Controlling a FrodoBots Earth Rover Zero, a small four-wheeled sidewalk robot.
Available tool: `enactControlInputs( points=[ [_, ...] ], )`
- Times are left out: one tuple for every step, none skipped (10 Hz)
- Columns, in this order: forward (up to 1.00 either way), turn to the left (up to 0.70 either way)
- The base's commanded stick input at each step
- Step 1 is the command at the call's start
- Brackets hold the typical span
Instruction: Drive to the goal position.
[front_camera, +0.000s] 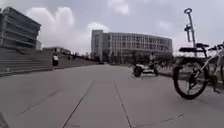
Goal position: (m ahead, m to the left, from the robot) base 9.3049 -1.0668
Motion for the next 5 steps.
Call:
enactControlInputs(
  points=[
    [0.70,0.00],
    [0.70,0.00],
    [0.70,0.00],
    [0.70,0.00],
    [0.70,0.00]
  ],
)
